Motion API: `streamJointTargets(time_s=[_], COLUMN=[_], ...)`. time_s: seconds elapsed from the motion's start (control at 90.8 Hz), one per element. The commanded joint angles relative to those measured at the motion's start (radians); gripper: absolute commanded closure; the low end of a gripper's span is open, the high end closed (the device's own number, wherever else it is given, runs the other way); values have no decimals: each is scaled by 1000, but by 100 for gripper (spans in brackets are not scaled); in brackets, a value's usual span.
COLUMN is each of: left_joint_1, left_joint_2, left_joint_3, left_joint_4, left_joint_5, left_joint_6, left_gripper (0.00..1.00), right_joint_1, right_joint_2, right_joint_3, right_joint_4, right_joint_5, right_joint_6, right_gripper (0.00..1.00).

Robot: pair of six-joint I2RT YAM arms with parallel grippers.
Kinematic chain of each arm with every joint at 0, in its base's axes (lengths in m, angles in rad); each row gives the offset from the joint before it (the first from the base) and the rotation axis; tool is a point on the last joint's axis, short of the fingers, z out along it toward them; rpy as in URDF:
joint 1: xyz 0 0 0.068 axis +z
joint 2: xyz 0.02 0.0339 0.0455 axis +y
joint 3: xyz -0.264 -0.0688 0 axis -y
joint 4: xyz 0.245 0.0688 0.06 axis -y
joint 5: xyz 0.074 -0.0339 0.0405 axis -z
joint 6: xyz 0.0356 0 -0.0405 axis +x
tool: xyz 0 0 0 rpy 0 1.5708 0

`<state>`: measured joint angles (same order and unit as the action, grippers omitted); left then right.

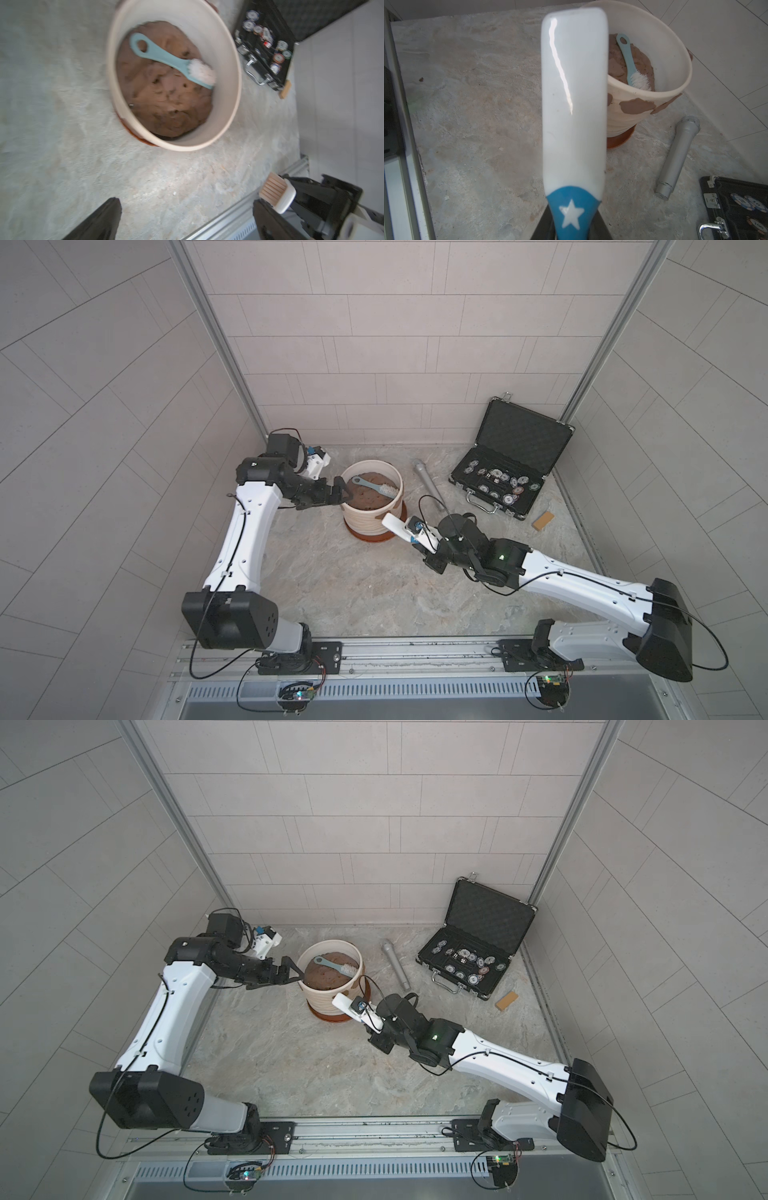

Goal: Scrub the dried mud off the ceramic pot
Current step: Pick up the brush from the center of the board, then rotate the pot on the tray.

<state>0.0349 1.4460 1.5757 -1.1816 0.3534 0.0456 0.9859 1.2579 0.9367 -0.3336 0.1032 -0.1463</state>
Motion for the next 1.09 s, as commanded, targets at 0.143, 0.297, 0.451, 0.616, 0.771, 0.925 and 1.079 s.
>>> streamJointTargets(time_s=[0.143, 0.297, 0.451, 0.616, 0.771, 0.925, 1.079], left_joint_1=[10, 10, 9, 10, 6, 0, -19], left_joint_2=[-23, -9, 16, 56, 125, 222, 299], left_joint_3=[-44, -53, -87, -38, 9, 85, 156], left_joint_4=[114, 124, 154, 129, 106, 63, 28], left_joint_5=[-217, -173, -164, -79, -5, -8, -92], left_joint_6=[-93, -85, -91, -91, -100, -87, -63], left_gripper=[0, 0, 0, 0, 0, 0, 1], right_joint_1=[-16, -86, -206, -210, -206, -173, -165], right_joint_2=[69, 84, 83, 144, 214, 249, 219], right_joint_3=[-76, -159, -208, -287, -358, -366, -347], right_joint_4=[254, 492, 659, 850, 994, 1037, 1004], right_joint_5=[163, 99, -96, -125, -106, -55, -51], right_joint_6=[-161, -330, -257, -162, -114, -242, -463], right_gripper=[100, 100, 100, 100, 100, 100, 100])
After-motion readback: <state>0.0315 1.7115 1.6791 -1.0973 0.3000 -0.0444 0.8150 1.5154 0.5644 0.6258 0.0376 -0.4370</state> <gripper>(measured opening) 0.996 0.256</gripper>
